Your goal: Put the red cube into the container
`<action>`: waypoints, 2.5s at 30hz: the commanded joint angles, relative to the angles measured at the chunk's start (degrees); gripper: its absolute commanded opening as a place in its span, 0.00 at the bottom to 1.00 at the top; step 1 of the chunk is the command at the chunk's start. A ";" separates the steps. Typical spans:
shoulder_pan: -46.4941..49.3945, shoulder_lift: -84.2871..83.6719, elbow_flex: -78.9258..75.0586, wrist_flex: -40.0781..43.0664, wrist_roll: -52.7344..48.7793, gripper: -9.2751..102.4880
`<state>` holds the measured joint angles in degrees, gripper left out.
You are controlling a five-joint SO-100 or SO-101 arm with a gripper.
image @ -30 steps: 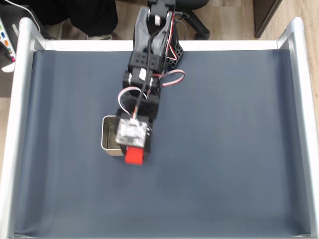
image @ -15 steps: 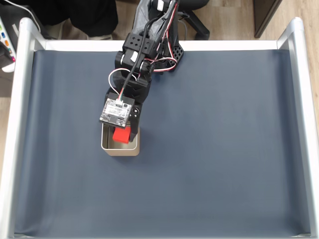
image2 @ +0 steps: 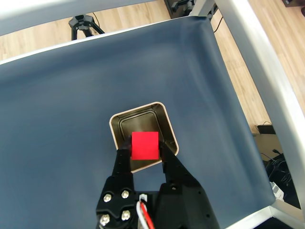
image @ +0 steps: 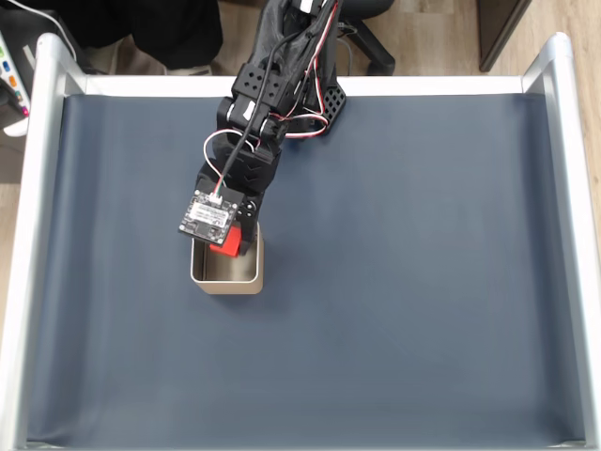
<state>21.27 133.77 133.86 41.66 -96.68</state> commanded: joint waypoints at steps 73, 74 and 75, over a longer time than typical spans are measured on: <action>0.00 -4.66 6.94 -16.35 5.63 0.31; -0.09 -4.39 6.68 -16.35 5.63 0.29; -0.26 -3.87 6.50 -16.35 5.54 0.26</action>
<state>21.71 128.67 141.42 26.37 -91.49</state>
